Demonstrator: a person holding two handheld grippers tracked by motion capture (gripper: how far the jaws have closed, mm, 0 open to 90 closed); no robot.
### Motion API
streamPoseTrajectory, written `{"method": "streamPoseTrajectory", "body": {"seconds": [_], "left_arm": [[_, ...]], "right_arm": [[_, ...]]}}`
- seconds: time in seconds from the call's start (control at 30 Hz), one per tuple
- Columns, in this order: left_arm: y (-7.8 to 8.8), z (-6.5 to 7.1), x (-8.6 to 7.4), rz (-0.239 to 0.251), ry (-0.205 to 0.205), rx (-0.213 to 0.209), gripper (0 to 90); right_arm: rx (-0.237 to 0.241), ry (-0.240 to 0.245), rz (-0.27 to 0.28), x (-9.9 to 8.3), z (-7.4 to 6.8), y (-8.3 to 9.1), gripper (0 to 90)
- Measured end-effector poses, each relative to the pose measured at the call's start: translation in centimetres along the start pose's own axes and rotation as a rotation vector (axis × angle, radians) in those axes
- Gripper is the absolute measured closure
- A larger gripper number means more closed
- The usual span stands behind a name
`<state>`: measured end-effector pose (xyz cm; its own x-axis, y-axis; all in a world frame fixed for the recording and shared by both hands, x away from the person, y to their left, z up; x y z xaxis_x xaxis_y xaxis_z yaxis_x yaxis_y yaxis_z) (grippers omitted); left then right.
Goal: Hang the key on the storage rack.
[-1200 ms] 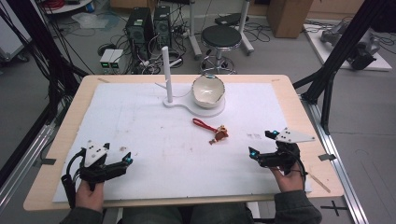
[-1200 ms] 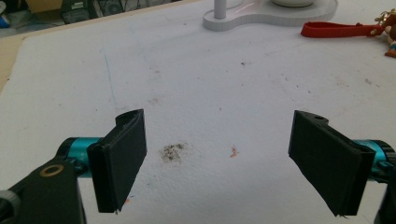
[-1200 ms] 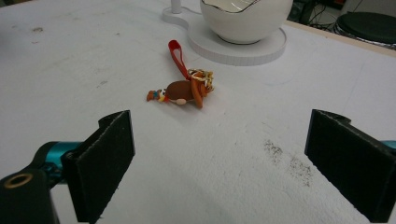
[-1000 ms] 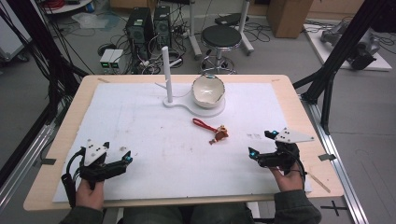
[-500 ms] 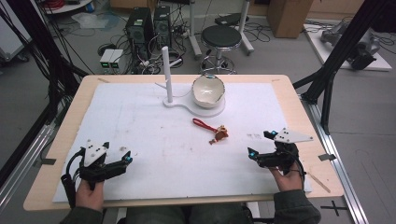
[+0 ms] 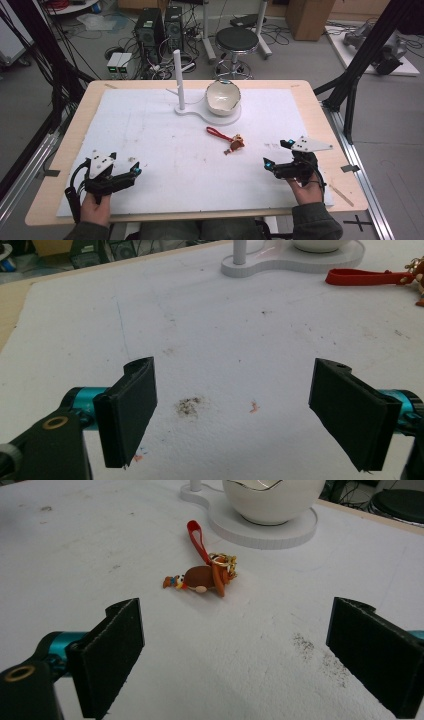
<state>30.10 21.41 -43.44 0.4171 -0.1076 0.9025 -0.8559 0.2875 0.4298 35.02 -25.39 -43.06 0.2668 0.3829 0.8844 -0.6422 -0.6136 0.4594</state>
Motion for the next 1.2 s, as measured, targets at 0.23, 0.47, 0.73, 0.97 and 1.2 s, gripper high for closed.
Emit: {"method": "streamPoseTrajectory", "body": {"seconds": [0.23,0.47,0.73,0.97,1.2], "left_arm": [[-0.1,0.0,0.0,0.001,0.003,0.010,19.7],[-0.1,0.0,0.1,0.004,0.002,0.011,19.7],[-0.1,0.1,0.1,0.005,0.006,0.005,19.7],[-0.1,0.1,0.1,0.003,0.006,0.011,19.7],[0.0,0.0,0.1,0.006,0.008,0.018,19.7]], "right_arm": [[0.030,0.010,-0.023,0.6,-0.2,-0.3,7.4],[0.047,0.010,-0.026,1.4,-0.1,-0.3,7.4],[0.070,0.024,-0.043,2.6,-0.3,-1.0,7.4],[0.098,0.015,-0.049,3.6,-0.1,-1.3,7.4],[0.129,0.022,-0.066,4.9,0.0,-1.9,7.4]]}}
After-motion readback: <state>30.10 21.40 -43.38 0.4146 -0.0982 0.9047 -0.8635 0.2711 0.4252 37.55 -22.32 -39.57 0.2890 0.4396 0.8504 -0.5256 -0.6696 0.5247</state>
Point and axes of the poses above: each handheld gripper's, and its own axes: y roughly backward along the jaws, x roughly out of its top, z roughly to its right, the point moved 7 cm from there along -y, roughly forward along the jaws, and after that the axes turned 5 degrees about y, right-handed, at the moved point
